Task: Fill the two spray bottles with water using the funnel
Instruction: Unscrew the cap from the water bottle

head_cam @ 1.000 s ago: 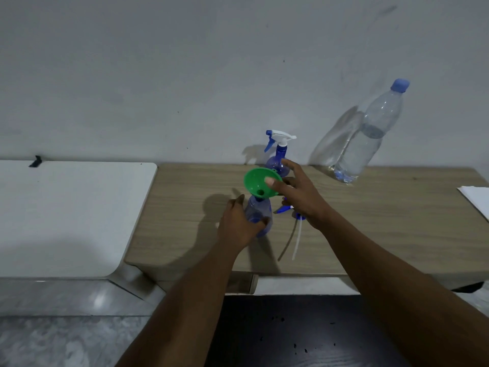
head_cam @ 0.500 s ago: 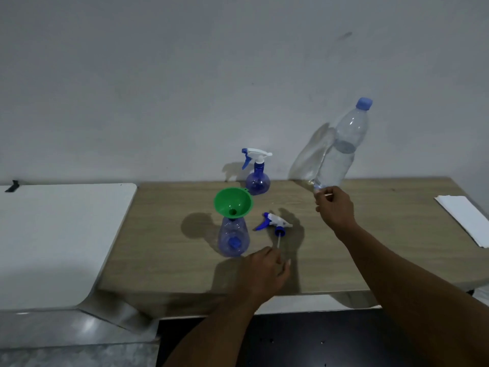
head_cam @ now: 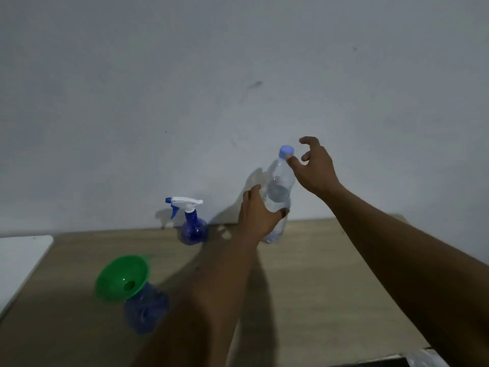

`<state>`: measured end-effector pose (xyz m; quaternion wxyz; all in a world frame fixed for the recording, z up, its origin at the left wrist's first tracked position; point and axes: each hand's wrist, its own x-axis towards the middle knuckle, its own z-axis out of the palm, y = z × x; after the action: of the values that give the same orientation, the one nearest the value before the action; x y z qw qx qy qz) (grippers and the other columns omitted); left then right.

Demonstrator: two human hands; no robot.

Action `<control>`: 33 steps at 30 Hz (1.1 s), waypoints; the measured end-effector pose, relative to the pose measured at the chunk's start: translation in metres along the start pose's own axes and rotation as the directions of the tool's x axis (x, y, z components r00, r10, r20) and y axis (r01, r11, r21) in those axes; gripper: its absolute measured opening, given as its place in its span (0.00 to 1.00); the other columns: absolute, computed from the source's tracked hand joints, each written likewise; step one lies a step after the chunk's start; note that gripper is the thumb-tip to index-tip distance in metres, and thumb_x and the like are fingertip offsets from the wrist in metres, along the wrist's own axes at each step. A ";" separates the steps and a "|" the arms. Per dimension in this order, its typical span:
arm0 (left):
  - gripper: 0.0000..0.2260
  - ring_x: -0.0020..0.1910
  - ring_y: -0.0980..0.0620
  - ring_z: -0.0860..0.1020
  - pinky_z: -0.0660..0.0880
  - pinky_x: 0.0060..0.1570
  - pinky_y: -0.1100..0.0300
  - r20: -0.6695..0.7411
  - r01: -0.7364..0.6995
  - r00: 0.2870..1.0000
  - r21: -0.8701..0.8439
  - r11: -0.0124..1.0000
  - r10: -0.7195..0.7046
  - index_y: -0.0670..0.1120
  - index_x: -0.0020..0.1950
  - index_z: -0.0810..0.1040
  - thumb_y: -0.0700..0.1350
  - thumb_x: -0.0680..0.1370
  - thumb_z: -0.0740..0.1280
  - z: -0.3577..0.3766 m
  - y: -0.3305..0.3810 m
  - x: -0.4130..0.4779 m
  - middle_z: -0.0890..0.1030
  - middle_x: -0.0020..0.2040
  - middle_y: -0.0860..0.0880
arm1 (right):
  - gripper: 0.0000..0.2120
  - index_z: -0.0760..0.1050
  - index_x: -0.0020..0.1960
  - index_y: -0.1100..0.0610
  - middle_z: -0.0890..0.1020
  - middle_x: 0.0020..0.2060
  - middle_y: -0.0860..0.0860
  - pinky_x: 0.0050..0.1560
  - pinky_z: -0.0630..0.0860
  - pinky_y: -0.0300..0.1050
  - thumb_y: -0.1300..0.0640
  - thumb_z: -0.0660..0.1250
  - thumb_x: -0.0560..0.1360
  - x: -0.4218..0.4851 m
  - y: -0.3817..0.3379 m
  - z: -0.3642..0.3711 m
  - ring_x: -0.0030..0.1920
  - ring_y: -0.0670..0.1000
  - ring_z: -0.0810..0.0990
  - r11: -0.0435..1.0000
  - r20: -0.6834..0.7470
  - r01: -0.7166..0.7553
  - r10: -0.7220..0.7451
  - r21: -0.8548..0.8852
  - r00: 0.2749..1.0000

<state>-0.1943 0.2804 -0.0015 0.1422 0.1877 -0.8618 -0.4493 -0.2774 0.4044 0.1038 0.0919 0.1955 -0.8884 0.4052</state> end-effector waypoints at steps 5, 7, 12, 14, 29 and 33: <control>0.48 0.63 0.46 0.76 0.74 0.59 0.53 -0.011 0.097 0.995 -0.117 0.988 -0.099 0.49 0.74 0.61 0.61 0.62 0.81 0.024 0.026 0.034 0.76 0.66 0.49 | 0.24 0.72 0.65 0.48 0.80 0.54 0.51 0.52 0.76 0.47 0.35 0.64 0.76 0.031 0.002 0.010 0.51 0.52 0.79 0.972 0.178 0.194 -0.170 -0.131 0.969; 0.44 0.59 0.47 0.79 0.75 0.54 0.57 -0.067 0.127 0.989 -0.091 0.988 -0.133 0.50 0.71 0.63 0.64 0.63 0.80 0.028 0.029 0.034 0.78 0.62 0.50 | 0.20 0.73 0.59 0.51 0.81 0.50 0.49 0.49 0.78 0.48 0.37 0.63 0.77 0.030 0.003 0.015 0.49 0.51 0.80 0.954 0.163 0.254 -0.228 -0.159 0.960; 0.40 0.57 0.46 0.79 0.77 0.59 0.48 -0.124 0.099 0.987 -0.042 0.994 -0.104 0.51 0.69 0.67 0.60 0.64 0.80 0.014 0.020 0.016 0.80 0.59 0.50 | 0.23 0.74 0.50 0.52 0.81 0.41 0.49 0.42 0.78 0.46 0.32 0.62 0.76 0.017 -0.010 0.013 0.40 0.51 0.79 0.909 0.143 0.332 -0.304 -0.252 0.942; 0.39 0.61 0.48 0.78 0.75 0.63 0.52 -0.108 0.128 0.985 -0.039 0.991 -0.131 0.51 0.71 0.67 0.61 0.65 0.79 0.005 0.019 0.008 0.79 0.63 0.51 | 0.24 0.74 0.48 0.53 0.80 0.39 0.49 0.39 0.76 0.46 0.32 0.61 0.76 0.012 -0.020 0.010 0.38 0.52 0.78 0.861 0.179 0.389 -0.348 -0.328 0.920; 0.43 0.58 0.53 0.79 0.76 0.59 0.58 0.054 0.033 0.998 0.032 0.999 -0.035 0.50 0.70 0.70 0.65 0.61 0.80 -0.097 -0.009 -0.106 0.81 0.60 0.53 | 0.20 0.73 0.43 0.56 0.77 0.33 0.52 0.34 0.67 0.44 0.39 0.60 0.79 -0.095 -0.103 0.005 0.35 0.56 0.77 0.759 0.268 0.474 -0.392 -0.445 0.880; 0.43 0.56 0.55 0.80 0.77 0.57 0.60 0.104 0.005 0.995 0.010 1.000 -0.006 0.49 0.70 0.71 0.64 0.60 0.81 -0.117 -0.027 -0.126 0.82 0.59 0.53 | 0.19 0.71 0.44 0.55 0.77 0.33 0.51 0.35 0.68 0.44 0.39 0.59 0.80 -0.128 -0.123 0.013 0.34 0.54 0.76 0.760 0.270 0.449 -0.360 -0.470 0.893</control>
<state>-0.0285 0.2390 0.0320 0.0952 0.1672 -0.8696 -0.4547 -0.1099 0.3561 0.1386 0.1538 0.3832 -0.9049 0.1029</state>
